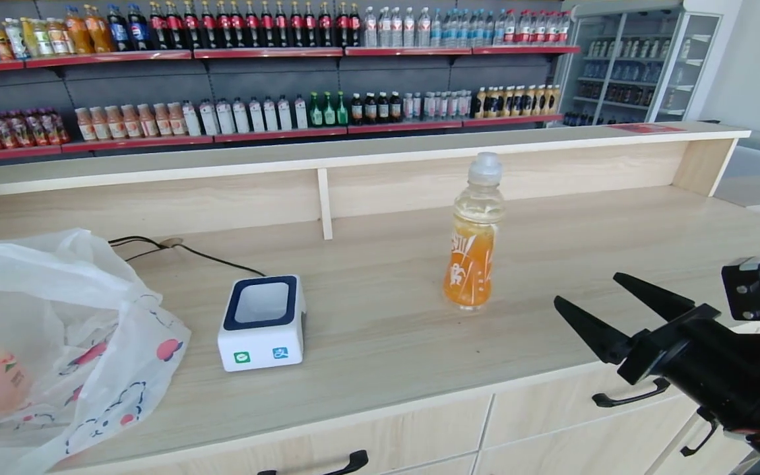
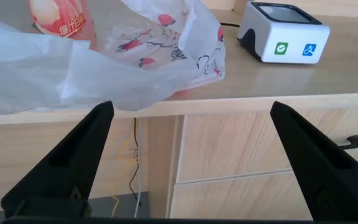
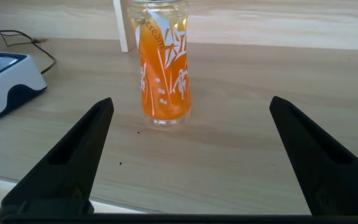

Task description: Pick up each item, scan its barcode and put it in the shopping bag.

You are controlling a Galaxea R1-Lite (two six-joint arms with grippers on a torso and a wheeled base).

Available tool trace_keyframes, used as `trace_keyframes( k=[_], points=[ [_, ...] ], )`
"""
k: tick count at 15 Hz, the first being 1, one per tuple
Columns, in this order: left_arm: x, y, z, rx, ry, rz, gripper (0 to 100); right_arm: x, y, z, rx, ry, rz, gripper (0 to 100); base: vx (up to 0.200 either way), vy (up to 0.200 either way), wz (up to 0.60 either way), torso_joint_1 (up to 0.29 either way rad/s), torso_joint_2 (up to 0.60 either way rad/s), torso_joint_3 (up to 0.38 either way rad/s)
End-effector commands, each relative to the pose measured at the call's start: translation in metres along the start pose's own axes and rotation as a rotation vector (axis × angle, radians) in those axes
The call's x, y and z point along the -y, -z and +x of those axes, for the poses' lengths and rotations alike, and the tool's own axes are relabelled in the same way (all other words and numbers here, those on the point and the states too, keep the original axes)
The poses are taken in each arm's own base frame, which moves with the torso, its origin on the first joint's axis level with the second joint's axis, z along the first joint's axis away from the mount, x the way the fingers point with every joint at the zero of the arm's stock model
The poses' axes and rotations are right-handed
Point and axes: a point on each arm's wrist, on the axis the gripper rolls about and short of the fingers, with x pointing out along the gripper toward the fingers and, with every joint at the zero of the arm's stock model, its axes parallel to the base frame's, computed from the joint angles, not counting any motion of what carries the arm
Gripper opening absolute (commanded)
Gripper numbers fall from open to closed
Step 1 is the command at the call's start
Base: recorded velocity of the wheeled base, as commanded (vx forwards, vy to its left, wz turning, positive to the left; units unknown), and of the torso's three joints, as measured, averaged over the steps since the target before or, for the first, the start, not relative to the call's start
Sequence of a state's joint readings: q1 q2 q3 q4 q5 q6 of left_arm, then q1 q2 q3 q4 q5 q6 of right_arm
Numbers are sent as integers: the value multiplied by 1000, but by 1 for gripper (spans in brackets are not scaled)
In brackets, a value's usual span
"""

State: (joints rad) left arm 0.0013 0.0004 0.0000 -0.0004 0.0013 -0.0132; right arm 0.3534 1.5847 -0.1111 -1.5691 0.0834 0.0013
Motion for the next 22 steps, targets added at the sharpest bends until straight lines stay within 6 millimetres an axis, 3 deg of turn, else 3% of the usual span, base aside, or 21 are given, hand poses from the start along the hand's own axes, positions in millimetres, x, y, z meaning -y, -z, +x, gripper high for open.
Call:
trace_keyframes(
  k=[1, 6, 10, 16, 22],
  points=[
    [0, 0, 0, 0, 1, -1, 100, 0, 0, 1, 1, -3, -4, 100, 0, -200, 0, 2, 7, 7],
    [0, 0, 0, 0, 1, -1, 100, -1, 1, -1, -5, -5, -10, 100, 0, -40, 480, 0, 2, 2],
    [0, 0, 0, 0, 1, -2, 100, -1, 4, 0, -22, -4, -12, 100, 0, 0, 0, 0, 0, 0],
    [0, 0, 0, 0, 1, -2, 100, 13, 14, 32, -41, 42, -21, 100, 0, 0, 0, 0, 0, 0],
    [0, 0, 0, 2, 1, -2, 100, 14, 17, 47, -35, 37, -66, 100, 0, 0, 0, 0, 0, 0]
  ],
)
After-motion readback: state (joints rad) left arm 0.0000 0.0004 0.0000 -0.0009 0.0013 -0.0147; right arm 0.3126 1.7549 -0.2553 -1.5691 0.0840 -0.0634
